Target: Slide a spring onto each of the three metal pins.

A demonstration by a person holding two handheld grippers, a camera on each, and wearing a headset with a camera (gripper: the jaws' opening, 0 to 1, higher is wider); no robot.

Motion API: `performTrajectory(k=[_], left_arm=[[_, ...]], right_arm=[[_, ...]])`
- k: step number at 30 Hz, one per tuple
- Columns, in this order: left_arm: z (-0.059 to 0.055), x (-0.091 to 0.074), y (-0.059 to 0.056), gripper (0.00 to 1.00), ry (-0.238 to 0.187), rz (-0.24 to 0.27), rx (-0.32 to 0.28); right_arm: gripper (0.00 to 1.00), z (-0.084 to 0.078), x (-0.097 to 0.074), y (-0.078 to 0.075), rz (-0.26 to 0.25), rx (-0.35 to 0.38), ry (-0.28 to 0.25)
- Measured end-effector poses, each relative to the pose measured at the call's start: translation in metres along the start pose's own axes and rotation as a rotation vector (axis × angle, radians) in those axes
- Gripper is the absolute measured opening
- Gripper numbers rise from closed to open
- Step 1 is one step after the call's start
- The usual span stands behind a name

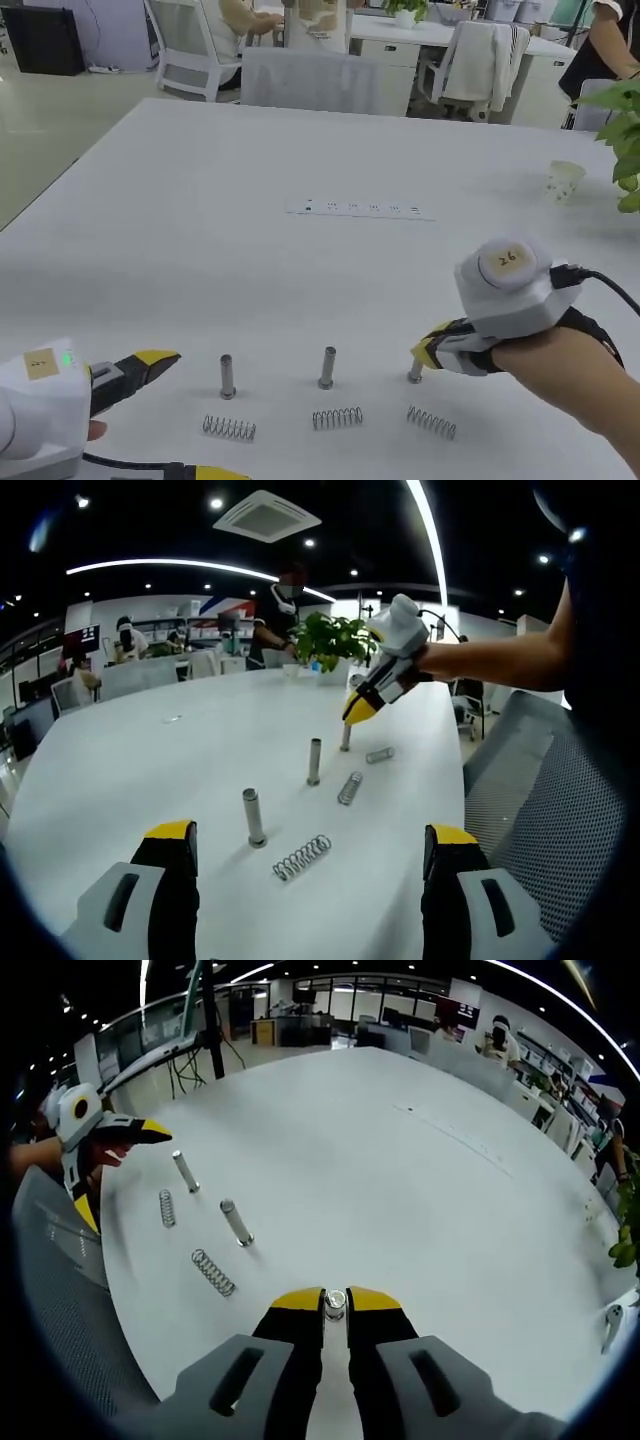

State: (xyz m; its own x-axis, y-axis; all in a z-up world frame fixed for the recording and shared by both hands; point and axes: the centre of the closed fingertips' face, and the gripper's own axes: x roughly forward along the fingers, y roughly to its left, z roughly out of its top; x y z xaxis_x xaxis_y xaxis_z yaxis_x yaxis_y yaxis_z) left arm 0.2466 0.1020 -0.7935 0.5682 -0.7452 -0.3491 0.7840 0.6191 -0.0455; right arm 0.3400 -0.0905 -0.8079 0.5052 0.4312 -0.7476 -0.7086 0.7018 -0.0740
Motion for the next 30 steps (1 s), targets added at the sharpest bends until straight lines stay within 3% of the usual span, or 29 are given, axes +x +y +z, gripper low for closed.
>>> performTrajectory(k=[30], left_arm=[[0.0015, -0.0014, -0.0013, 0.91, 0.002, -0.003, 0.007]], right_arm=[[0.15, 0.0, -0.0043, -0.0009, -0.01, -0.031, -0.015]])
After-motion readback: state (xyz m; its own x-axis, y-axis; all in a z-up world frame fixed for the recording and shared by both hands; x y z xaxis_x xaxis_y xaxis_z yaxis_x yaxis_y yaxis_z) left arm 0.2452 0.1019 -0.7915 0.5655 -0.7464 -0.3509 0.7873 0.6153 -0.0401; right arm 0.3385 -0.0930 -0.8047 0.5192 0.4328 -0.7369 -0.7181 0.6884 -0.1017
